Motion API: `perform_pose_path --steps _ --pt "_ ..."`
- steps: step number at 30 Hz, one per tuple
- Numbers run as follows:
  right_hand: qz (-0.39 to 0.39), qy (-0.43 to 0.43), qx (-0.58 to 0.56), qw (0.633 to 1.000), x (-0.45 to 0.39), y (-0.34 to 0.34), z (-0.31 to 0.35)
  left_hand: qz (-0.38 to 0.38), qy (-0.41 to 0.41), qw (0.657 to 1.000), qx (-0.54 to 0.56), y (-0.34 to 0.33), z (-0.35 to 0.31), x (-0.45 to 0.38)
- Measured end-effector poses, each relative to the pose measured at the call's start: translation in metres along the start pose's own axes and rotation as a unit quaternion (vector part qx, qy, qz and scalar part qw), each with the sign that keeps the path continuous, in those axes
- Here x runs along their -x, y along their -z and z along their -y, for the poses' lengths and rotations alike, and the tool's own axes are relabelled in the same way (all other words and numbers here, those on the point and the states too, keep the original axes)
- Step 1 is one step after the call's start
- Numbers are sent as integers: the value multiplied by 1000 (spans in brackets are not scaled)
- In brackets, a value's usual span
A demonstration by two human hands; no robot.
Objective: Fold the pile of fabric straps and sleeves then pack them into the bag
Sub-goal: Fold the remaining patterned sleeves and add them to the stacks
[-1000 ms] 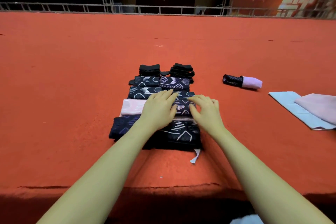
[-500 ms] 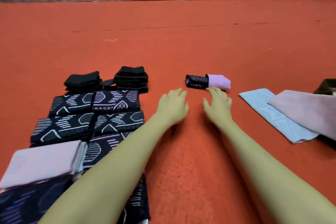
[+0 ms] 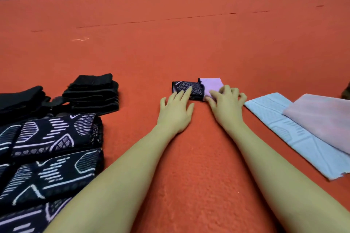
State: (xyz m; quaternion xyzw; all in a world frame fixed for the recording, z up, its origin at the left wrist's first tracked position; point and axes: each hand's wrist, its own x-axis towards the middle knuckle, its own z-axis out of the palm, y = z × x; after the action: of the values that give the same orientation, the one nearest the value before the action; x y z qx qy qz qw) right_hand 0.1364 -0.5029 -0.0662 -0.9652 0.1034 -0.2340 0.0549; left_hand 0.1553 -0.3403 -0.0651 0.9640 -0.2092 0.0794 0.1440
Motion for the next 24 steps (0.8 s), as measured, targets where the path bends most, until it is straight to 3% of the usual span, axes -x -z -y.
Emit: perform_pose_path --steps 5,9,12,16,24 --pt "-91 45 3 995 12 3 5 -19 -3 998 -65 3 -4 10" --pt "-118 68 -4 991 50 24 15 3 11 1000 -23 11 -13 36" --pt "-122 43 -69 989 87 47 22 -3 -3 1000 -11 20 -25 69" --pt "-109 -13 -158 981 141 78 33 -5 41 995 90 36 -47 120" --pt "-115 -42 -224 967 228 116 48 -87 85 988 98 56 -69 217"
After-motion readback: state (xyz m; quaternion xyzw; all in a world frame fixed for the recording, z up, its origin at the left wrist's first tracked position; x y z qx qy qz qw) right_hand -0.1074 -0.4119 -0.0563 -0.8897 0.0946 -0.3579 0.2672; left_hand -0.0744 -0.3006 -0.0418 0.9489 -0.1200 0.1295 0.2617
